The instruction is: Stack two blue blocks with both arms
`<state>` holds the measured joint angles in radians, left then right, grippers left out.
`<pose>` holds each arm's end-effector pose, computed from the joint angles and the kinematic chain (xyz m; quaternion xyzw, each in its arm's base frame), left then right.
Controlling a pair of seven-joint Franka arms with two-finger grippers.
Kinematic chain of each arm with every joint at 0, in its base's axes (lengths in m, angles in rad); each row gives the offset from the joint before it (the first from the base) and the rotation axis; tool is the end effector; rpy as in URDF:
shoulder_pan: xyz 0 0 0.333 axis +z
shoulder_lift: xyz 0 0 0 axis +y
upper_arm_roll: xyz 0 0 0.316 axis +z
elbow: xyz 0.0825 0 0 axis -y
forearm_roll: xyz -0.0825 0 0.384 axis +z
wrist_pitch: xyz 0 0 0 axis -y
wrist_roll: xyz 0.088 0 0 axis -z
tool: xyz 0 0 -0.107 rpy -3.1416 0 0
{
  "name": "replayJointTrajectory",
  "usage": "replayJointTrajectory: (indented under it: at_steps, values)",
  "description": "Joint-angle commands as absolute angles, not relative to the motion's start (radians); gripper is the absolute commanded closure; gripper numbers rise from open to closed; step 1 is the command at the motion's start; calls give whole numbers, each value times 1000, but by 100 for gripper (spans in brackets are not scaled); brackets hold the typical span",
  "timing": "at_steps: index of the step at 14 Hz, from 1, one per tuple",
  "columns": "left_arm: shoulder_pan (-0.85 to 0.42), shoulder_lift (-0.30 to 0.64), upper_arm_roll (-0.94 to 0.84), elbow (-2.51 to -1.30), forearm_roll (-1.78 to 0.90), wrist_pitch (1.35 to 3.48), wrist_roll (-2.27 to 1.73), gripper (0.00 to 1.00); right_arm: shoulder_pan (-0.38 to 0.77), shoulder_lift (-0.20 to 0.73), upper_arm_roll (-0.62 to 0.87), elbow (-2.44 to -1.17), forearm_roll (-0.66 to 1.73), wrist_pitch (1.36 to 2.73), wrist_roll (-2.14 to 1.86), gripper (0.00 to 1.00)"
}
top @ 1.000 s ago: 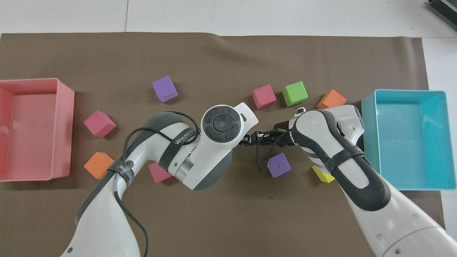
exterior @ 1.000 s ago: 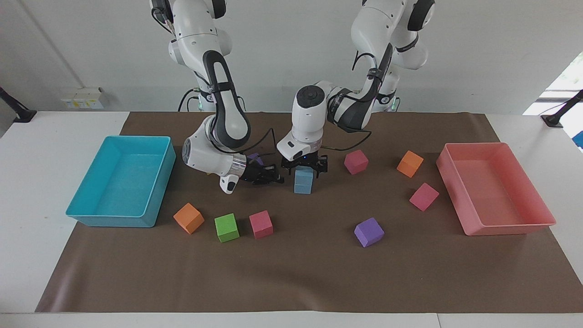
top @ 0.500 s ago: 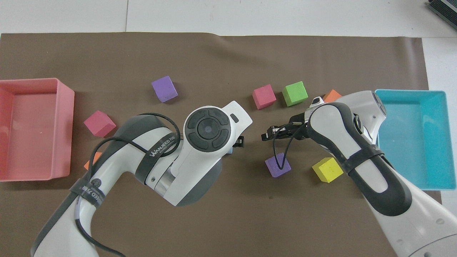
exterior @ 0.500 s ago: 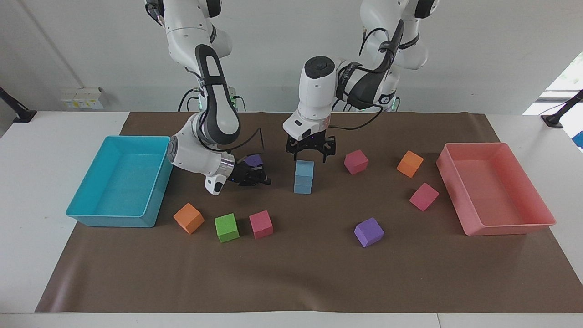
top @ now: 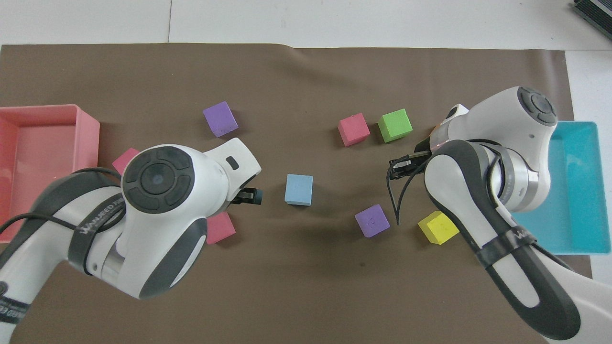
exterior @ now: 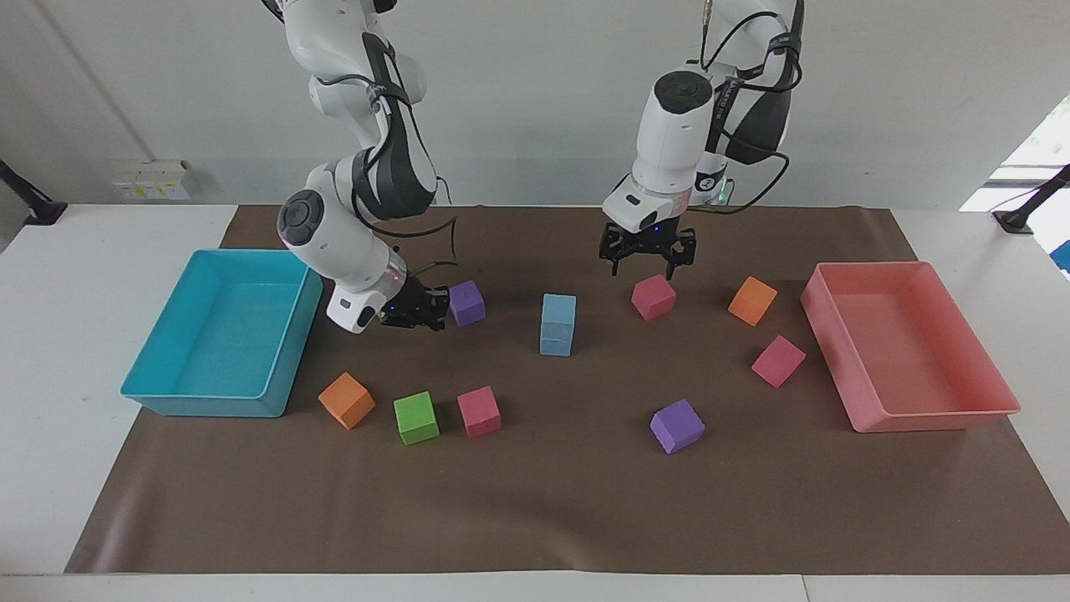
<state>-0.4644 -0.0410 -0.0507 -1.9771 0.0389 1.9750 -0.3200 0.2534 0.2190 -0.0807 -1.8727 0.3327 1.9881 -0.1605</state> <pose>0.4795 -0.2689 0.4885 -0.9941 0.1046 -0.0255 0.0096 0.5886 0.1255 0.3915 -0.9849 -0.0903 0.0510 0.1387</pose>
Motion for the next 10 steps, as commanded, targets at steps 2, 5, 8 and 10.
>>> replayJointTrajectory:
  at_steps: [2, 5, 8, 10]
  values:
    - [-336, -143, -48, -2013, -29, 1905, -110, 0, 236, 172, -75, -1867, 158, 1953, -133, 0]
    - [-253, -124, -44, -1860, -29, 1734, 3, 0, 206, 152, -84, -1846, 147, 1892, -132, 0]
    - [-184, -75, -44, -1671, -29, 1608, 87, 0, 155, 150, -89, -1786, 95, 1821, -132, 0]
    - [-149, -16, -44, -1558, -17, 1528, 100, 0, 106, 120, -86, -1776, 92, 1780, -132, 0]
